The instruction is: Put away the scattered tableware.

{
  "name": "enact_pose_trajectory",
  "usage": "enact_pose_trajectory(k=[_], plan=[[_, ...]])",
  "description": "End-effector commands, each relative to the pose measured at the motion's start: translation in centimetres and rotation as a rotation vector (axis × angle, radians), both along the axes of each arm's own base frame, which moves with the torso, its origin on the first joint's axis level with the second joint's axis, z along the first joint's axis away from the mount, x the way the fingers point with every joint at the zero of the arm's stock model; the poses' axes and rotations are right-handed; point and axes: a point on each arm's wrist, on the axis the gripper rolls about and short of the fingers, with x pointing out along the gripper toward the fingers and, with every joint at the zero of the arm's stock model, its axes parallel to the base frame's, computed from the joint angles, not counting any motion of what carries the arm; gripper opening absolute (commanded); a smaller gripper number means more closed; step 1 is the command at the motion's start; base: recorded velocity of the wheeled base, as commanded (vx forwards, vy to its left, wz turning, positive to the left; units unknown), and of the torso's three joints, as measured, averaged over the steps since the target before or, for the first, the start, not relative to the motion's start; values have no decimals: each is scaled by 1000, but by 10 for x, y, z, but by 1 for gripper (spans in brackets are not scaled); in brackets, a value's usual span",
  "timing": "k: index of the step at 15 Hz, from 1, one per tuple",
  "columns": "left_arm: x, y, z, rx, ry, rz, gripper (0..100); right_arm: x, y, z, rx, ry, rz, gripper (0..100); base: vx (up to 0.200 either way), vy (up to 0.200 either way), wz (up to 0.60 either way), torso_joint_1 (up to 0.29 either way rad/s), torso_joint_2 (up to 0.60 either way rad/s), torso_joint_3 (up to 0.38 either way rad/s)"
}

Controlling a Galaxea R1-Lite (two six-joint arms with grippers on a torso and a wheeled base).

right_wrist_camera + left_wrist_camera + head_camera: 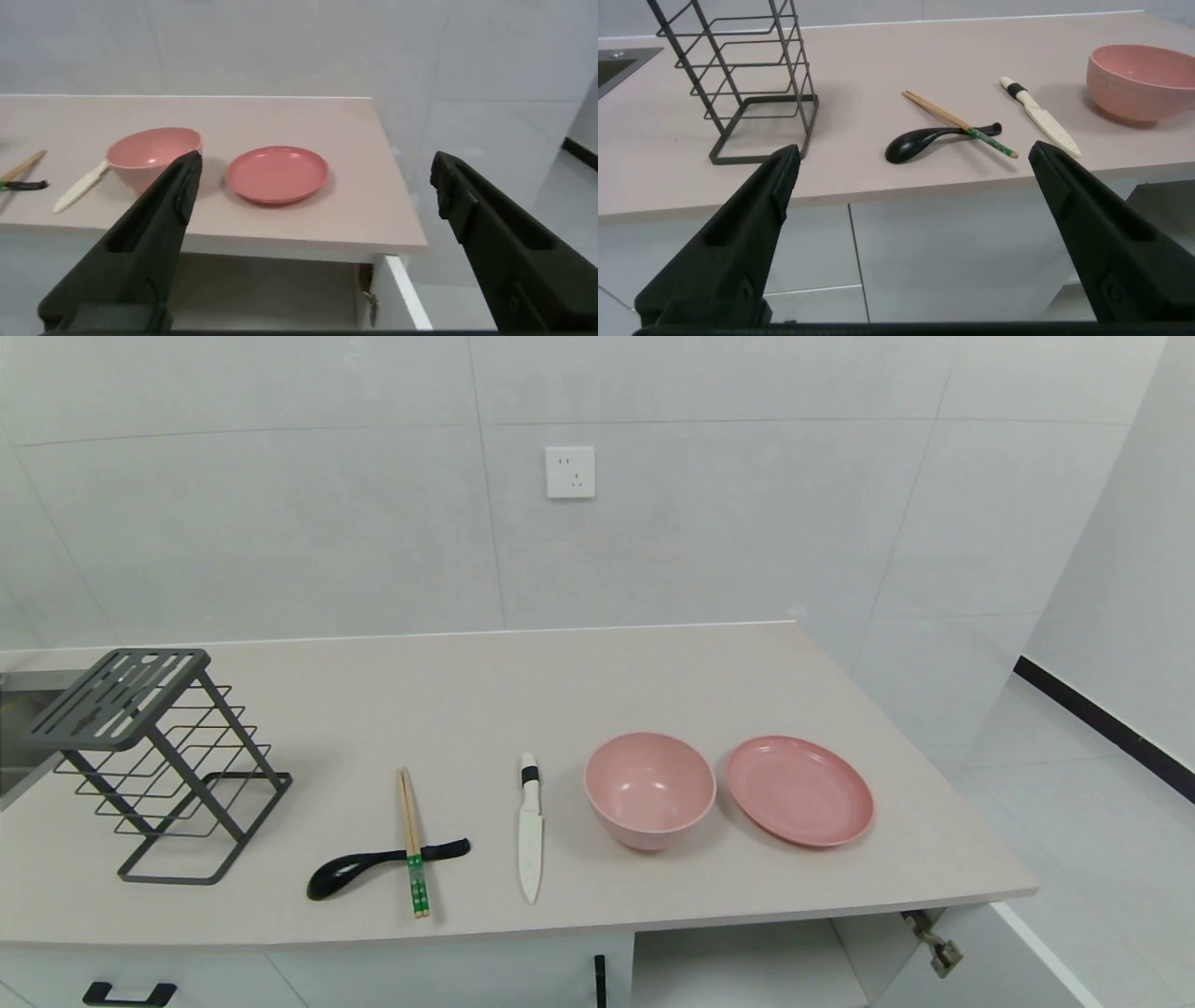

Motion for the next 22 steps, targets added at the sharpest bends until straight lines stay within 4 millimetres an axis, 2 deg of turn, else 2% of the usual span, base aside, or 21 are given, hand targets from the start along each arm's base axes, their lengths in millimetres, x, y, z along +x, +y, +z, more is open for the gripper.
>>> enact_pose_trajectory(k=[1,4,12,13,17,19,20,22], plan=[[0,0,0,0,1,0,100,3,1,20,14,49,49,100,0,0,0,0,0,0],[0,0,0,0,0,0,100,20,1,38,19,148,170,100,0,0,0,0,0,0],[0,0,0,-1,1,1,100,73,7,29,18,516,305,100,0,0,0,0,0,0],[0,0,0,-1,1,0,100,77,8,29,18,527,305,100,0,0,0,0,0,0],[0,0,0,-1,1,0,100,115,10,36,-13,511,300,100,0,0,0,0,0,0],[0,0,0,-1,1,1,100,134,12,33,-44,526,305,100,0,0,0,0,0,0],[0,0,0,-1,1,0,100,137,12,32,-48,529,305,100,0,0,0,0,0,0],[0,0,0,-1,1,1,100,161,14,41,-47,505,306,100,0,0,0,0,0,0]])
